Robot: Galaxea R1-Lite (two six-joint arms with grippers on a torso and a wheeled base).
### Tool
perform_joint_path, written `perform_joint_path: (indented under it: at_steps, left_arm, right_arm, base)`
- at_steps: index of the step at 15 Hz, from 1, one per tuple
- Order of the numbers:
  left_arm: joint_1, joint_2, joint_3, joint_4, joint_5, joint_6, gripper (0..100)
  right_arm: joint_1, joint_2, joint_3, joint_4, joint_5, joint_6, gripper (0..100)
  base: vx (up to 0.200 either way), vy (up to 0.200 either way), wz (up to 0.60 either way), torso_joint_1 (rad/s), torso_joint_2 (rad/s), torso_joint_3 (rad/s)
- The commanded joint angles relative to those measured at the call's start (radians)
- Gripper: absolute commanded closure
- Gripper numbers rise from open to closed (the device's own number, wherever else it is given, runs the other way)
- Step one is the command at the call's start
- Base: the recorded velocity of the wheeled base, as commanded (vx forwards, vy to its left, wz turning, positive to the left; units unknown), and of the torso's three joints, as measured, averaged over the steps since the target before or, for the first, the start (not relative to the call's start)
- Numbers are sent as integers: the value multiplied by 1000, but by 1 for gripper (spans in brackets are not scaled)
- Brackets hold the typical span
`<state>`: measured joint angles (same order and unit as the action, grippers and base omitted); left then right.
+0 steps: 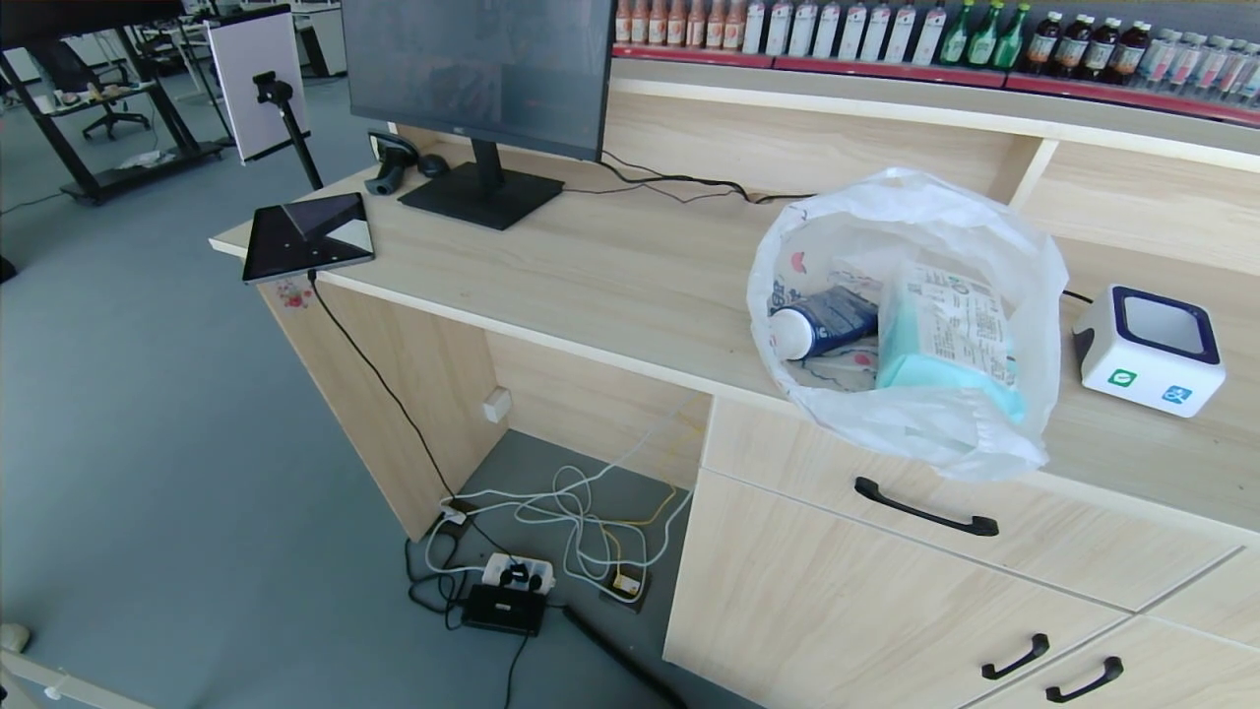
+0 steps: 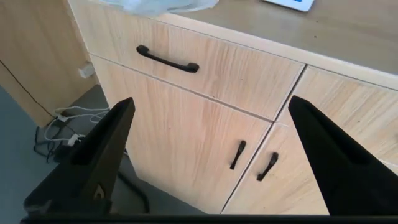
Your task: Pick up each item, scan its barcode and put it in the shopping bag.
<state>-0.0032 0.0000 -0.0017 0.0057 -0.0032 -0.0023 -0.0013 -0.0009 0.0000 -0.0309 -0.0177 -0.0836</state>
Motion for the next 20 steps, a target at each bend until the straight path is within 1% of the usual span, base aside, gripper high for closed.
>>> perform_joint_path:
  at_steps: [1, 6, 8, 12, 14, 20]
  left_arm:
    - [0, 0, 0, 0, 0, -1, 100]
    - [0, 0, 0, 0, 0, 4, 100]
    - [0, 0, 0, 0, 0, 1, 100]
    - [0, 0, 0, 0, 0, 2, 100]
    - [0, 0, 0, 0, 0, 4, 100]
    - [0, 0, 0, 0, 0, 2, 100]
  right_arm:
    - [0, 1, 0, 37, -8, 8, 0]
    - [0, 1, 0, 32, -7, 42, 0]
    - [3, 1, 0, 29, -5, 84, 0]
    - [3, 1, 0, 29, -5, 82, 0]
    - [3, 1, 0, 28, -5, 82, 0]
    - [3, 1, 0, 31, -5, 79, 0]
  base:
    - [0, 0, 0, 0, 0, 0]
    - [0, 0, 0, 0, 0, 0]
    - [0, 0, 0, 0, 0, 0]
    - [0, 0, -600, 1, -1, 2]
    - [0, -200, -600, 7, 2, 2]
    - [0, -200, 0, 0, 2, 3]
